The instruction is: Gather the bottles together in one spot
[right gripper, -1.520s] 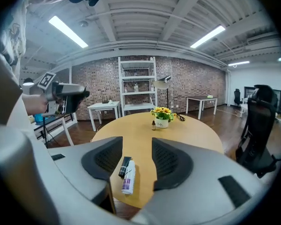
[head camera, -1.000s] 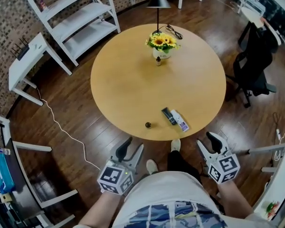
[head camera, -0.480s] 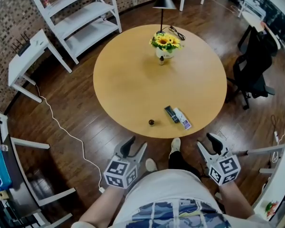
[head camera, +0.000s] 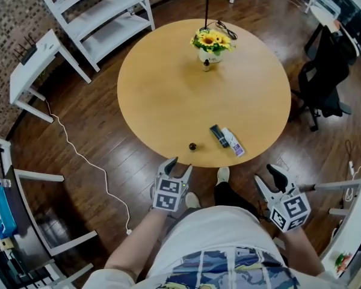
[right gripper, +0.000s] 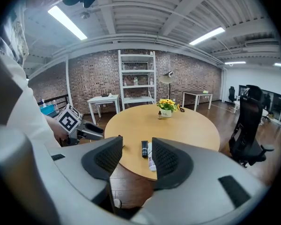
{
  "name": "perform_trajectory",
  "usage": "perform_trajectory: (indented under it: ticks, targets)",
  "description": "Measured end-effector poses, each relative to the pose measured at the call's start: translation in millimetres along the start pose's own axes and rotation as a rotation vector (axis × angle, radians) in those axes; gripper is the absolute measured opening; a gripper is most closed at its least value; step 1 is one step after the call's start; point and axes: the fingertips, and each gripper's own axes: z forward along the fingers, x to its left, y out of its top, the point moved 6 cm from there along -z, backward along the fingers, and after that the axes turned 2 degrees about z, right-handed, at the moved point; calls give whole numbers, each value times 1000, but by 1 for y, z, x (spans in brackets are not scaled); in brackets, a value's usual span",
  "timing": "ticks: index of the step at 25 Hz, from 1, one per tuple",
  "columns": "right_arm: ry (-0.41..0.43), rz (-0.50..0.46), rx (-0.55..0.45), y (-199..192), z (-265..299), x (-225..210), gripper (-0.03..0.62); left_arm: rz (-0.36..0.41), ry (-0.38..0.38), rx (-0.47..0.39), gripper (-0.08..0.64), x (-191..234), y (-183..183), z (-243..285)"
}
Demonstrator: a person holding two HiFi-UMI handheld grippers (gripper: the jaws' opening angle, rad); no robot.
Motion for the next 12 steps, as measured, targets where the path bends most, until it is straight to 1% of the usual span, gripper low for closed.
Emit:
perform_trajectory:
  ticks: [3, 5, 7, 8, 9, 12]
  targets:
    - [44, -71, 31, -9, 12, -3, 222, -20, 14, -35, 216, 14, 20, -2]
    - [101, -101, 49, -22, 32, 0, 222, -48, 26, -60, 216, 25, 35, -9]
    - [162, -98, 53, -36, 65, 10, 224, -59, 32, -70, 216, 32, 45, -19]
    - [186, -85, 54, -41, 85, 18, 238, -59, 32, -68, 216, 33, 47, -24]
    - [205, -71, 52, -45, 107, 26, 239, -60, 31, -62, 216, 34, 48, -30]
    - [226, -54, 31, -59, 177, 49, 256, -77, 27, -42, 216, 31, 44, -47]
